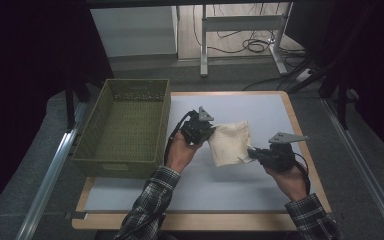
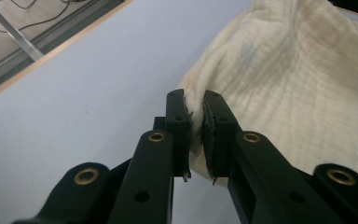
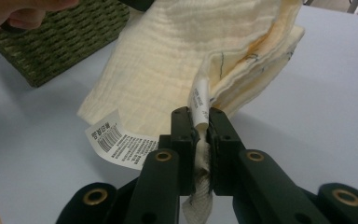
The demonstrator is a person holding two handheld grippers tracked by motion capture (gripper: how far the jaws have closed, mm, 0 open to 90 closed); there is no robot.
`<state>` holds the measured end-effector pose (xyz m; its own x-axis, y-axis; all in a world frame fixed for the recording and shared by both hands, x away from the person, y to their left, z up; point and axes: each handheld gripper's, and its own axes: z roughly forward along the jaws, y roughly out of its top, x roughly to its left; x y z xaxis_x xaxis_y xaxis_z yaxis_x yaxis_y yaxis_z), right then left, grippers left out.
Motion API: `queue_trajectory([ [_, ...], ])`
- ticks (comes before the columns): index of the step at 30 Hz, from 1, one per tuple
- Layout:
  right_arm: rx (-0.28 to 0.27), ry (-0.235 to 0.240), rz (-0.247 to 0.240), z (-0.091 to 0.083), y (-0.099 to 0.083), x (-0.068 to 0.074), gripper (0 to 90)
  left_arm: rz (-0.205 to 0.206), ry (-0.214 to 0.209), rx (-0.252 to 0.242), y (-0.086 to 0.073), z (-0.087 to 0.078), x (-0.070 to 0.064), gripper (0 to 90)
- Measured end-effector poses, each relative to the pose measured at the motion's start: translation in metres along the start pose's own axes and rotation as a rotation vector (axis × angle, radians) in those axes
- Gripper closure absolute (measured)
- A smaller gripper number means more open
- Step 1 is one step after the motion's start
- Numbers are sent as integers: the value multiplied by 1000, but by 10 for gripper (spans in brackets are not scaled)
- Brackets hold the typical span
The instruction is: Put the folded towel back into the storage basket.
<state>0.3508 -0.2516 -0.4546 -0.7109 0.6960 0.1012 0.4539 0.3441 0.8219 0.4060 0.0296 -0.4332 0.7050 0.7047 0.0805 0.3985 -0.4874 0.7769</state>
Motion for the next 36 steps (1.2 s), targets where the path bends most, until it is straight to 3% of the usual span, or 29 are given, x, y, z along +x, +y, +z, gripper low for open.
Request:
queue_trajectory([
  [9, -23, 18, -27, 15, 18, 12, 829, 13, 40, 7, 2, -22, 17, 819],
  [36, -36, 71, -72, 60, 65, 43, 828, -27, 150, -4, -9, -60, 64, 817],
])
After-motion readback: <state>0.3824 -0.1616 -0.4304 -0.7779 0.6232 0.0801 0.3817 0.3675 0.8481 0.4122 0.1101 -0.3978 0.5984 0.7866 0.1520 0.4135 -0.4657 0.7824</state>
